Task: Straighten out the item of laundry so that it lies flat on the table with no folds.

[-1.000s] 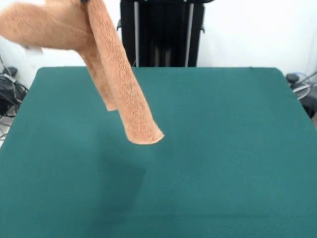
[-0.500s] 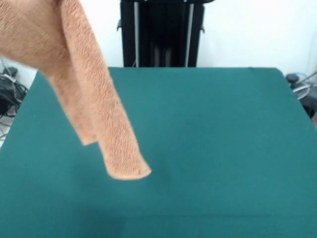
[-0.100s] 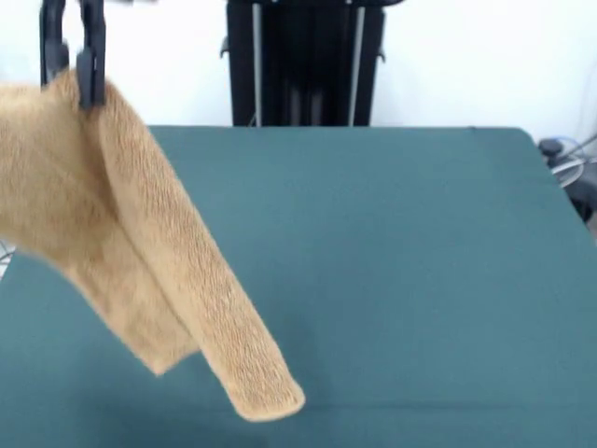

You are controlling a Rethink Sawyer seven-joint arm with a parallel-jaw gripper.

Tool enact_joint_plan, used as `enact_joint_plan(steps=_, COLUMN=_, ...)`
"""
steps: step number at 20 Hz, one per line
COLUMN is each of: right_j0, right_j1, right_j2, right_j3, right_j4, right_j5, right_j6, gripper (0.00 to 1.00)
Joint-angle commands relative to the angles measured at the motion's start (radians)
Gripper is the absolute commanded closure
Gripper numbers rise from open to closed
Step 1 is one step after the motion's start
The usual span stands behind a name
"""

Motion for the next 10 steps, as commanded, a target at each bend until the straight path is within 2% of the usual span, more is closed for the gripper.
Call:
enact_joint_plan(steps=1, right_j0=-0.009, right_j1=0.051, right_j2=0.07, right_j3=0.24, right_j4=-0.082, right_j5=-0.156, right_j6=-0.061, gripper=1.0)
enact_joint_plan(steps=4, right_j0=-0.004, right_j1=0.066, right_j2=0.064, right_j3=0.272, right_j4=-0.095, right_j5=-0.218, right_j6=-0.021, gripper=1.0)
enact_joint_plan(steps=8, right_j0=0.008, right_j1=0.089, right_j2=0.037, right_j3=0.31, right_j4=-0.105, right_j5=-0.235, right_j6=0.023, gripper=1.0)
enact_joint_plan(steps=10, right_j0=0.022, right_j1=0.1, right_j2=0.009, right_j3=0.347, right_j4=-0.124, right_j5=-0.291, right_j6=0.073, gripper=1.0)
